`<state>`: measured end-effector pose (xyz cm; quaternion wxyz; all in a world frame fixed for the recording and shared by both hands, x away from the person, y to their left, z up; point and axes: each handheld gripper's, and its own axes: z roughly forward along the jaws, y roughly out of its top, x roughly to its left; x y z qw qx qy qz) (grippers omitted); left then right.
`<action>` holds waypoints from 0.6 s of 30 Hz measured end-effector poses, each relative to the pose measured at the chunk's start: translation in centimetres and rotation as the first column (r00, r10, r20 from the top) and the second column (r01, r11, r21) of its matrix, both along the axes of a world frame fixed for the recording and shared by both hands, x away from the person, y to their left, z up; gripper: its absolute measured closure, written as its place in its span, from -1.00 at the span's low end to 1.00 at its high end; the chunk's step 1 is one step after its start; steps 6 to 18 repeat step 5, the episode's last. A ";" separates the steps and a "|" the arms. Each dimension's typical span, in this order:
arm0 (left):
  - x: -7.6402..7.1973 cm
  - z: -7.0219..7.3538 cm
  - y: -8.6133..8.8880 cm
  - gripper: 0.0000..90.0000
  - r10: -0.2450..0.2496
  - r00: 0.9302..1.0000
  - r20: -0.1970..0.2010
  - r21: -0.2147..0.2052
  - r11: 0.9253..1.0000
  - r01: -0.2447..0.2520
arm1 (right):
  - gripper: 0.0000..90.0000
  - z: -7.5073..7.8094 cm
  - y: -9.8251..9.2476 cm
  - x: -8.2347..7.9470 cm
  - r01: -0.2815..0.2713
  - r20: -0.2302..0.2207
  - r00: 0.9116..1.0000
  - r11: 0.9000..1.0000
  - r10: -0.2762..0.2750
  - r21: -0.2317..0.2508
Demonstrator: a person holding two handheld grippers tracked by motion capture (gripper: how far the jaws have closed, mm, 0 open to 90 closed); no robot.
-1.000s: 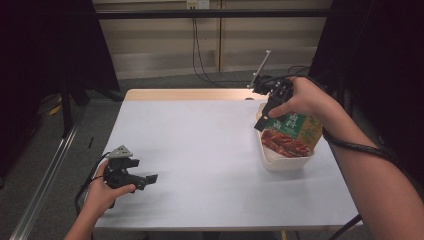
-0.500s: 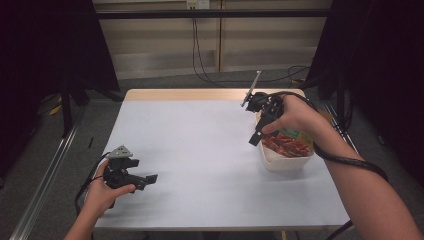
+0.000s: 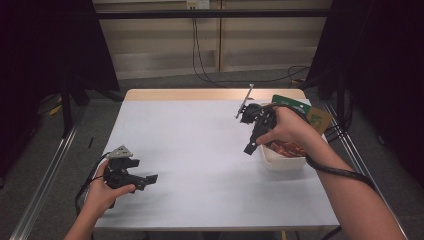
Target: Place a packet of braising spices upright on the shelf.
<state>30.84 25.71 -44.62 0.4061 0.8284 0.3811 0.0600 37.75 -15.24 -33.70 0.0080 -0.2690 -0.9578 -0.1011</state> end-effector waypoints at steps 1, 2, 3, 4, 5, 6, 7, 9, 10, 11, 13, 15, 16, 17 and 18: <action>0.0 0.0 0.0 -0.99 0.000 1.000 0.000 0.000 1.000 0.000 | -0.65 0.0 0.0 0.0 0.000 0.000 1.000 1.000 0.000 0.000; 0.0 0.0 0.0 -0.99 0.000 1.000 -0.002 0.000 1.000 0.000 | -0.65 -0.2 0.1 -0.1 0.001 0.002 1.000 1.000 -0.001 -0.002; 0.0 0.0 0.0 -0.99 0.001 1.000 -0.002 0.004 1.000 -0.001 | -0.66 -0.3 0.2 -0.1 -0.001 0.010 1.000 1.000 0.001 -0.006; 0.0 -0.1 -0.1 -0.99 0.002 1.000 0.003 0.001 1.000 -0.002 | -0.66 -0.6 0.4 -0.3 -0.008 0.023 1.000 1.000 0.009 -0.010; 0.0 -0.1 -0.1 -0.99 0.000 1.000 0.000 0.010 1.000 0.000 | -0.66 -0.8 0.5 -0.4 -0.016 0.023 1.000 1.000 0.016 -0.005; 0.0 -0.1 -0.1 -0.99 0.000 1.000 0.000 0.010 1.000 0.000 | -0.66 -0.8 0.5 -0.4 -0.016 0.023 1.000 1.000 0.016 -0.005; 0.0 -0.1 -0.1 -0.99 0.000 1.000 0.000 0.010 1.000 0.000 | -0.66 -0.8 0.5 -0.4 -0.016 0.023 1.000 1.000 0.016 -0.005; 0.0 -0.1 -0.1 -0.99 0.000 1.000 0.000 0.010 1.000 0.000 | -0.66 -0.8 0.5 -0.4 -0.016 0.023 1.000 1.000 0.016 -0.005; 0.0 -0.1 -0.1 -0.99 0.000 1.000 0.000 0.010 1.000 0.000 | -0.66 -0.8 0.5 -0.4 -0.016 0.023 1.000 1.000 0.016 -0.005; 0.0 -0.1 -0.1 -0.99 0.000 1.000 0.000 0.010 1.000 0.000 | -0.66 -0.8 0.5 -0.4 -0.016 0.023 1.000 1.000 0.016 -0.005; 0.0 -0.1 -0.1 -0.99 0.000 1.000 0.000 0.010 1.000 0.000 | -0.66 -0.8 0.5 -0.4 -0.016 0.023 1.000 1.000 0.016 -0.005; 0.0 -0.1 -0.1 -0.99 0.000 1.000 0.000 0.010 1.000 0.000 | -0.66 -0.8 0.5 -0.4 -0.016 0.023 1.000 1.000 0.016 -0.005; 0.0 -0.1 -0.1 -0.99 0.000 1.000 0.000 0.010 1.000 0.000 | -0.66 -0.8 0.5 -0.4 -0.016 0.023 1.000 1.000 0.016 -0.005; 0.0 -0.1 -0.1 -0.99 0.000 1.000 0.000 0.010 1.000 0.000 | -0.66 -0.8 0.5 -0.4 -0.016 0.023 1.000 1.000 0.016 -0.005; 0.0 -0.1 -0.1 -0.99 0.000 1.000 0.000 0.010 1.000 0.000 | -0.66 -0.8 0.5 -0.4 -0.016 0.023 1.000 1.000 0.016 -0.005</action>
